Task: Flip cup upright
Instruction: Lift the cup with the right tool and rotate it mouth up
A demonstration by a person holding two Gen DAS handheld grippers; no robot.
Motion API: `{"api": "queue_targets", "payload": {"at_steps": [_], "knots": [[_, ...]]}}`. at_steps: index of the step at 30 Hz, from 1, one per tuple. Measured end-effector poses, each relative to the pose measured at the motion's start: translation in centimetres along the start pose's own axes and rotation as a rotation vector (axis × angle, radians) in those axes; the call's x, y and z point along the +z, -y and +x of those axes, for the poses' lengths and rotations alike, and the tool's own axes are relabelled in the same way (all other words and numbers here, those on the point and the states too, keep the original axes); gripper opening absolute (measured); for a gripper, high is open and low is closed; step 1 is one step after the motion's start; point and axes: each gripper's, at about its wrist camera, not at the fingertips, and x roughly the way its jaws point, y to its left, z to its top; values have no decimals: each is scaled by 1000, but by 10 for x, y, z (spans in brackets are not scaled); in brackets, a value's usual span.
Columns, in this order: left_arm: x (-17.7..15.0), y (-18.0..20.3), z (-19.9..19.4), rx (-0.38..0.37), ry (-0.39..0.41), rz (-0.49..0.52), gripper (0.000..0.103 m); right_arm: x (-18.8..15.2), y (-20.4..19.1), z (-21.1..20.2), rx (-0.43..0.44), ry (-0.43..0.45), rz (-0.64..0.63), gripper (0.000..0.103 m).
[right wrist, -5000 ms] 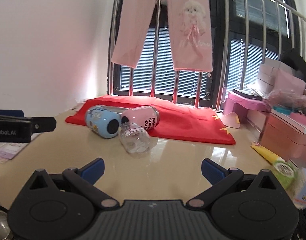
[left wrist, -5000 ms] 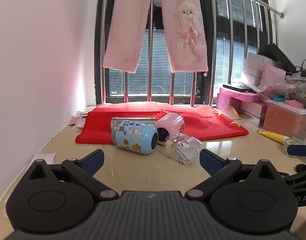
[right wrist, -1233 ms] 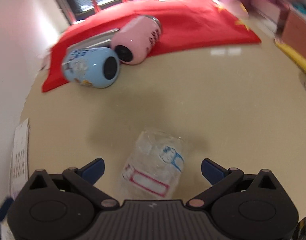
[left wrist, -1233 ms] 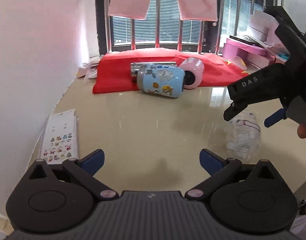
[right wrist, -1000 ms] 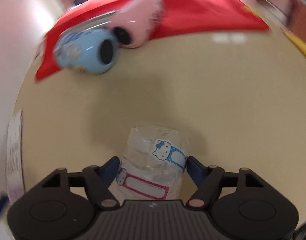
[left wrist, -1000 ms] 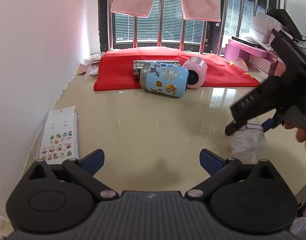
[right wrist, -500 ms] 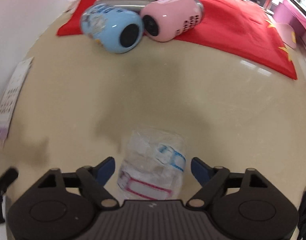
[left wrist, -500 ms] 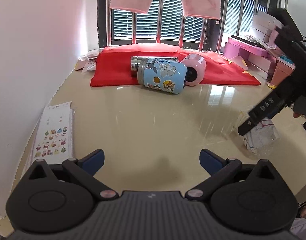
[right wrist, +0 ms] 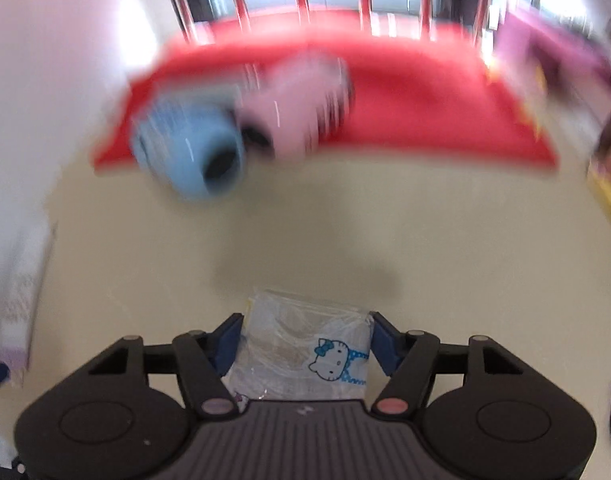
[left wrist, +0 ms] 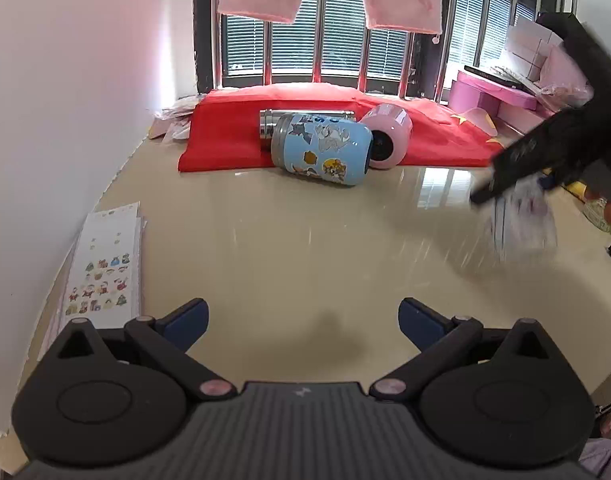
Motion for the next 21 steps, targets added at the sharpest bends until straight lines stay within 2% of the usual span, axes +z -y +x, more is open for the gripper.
{"api": "queue_targets", "payload": {"at_steps": [3,5,9,13,18,21], "knots": [[3,4,0,-5,9,-7,103,-11,5,-19,18,249,-58,66],[5,8,0,-8,14,-8,103,-26,4,-21,-2,407,-114,66],[8,15,2,-4,15,-6,103,-50,-9,-5,-73,608,-240,66],[12,18,7,14,18,-6,103,-70,-15,13,-75,684,-289,66],[19,22,19,42,14,-9,103,-83,-16,22,-35,703,-316,67],[22,24,24,50,17,-15,103,-86,-12,30,-21,686,-316,67]]}}
